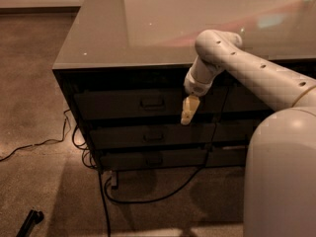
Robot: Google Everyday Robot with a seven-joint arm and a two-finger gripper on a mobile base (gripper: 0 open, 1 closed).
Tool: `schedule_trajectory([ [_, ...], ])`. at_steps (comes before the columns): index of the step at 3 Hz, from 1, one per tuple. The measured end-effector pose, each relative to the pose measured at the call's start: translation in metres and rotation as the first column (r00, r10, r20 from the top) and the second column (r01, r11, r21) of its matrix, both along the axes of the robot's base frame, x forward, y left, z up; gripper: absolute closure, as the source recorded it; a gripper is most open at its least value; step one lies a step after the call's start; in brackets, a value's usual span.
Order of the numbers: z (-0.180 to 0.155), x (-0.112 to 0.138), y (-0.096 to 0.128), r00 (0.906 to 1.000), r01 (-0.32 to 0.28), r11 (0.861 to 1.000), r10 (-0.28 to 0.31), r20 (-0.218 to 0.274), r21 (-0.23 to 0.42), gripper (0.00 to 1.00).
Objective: Open top drawer
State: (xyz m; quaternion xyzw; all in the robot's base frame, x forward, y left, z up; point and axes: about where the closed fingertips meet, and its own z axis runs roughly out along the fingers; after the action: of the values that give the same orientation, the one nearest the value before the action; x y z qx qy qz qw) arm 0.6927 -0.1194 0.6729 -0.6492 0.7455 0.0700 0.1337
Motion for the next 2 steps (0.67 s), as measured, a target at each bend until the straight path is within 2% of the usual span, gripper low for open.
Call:
schedule_trajectory([
  [1,-0.017,-0.0098,0.0166,0.9988,-0.028,0.999,0.028,-0.04,0.015,0.0],
  [2,-0.0191,-0.0135,0.0212,0.9977,-0.043,0.999,0.044,-0.051,0.017,0.19],
])
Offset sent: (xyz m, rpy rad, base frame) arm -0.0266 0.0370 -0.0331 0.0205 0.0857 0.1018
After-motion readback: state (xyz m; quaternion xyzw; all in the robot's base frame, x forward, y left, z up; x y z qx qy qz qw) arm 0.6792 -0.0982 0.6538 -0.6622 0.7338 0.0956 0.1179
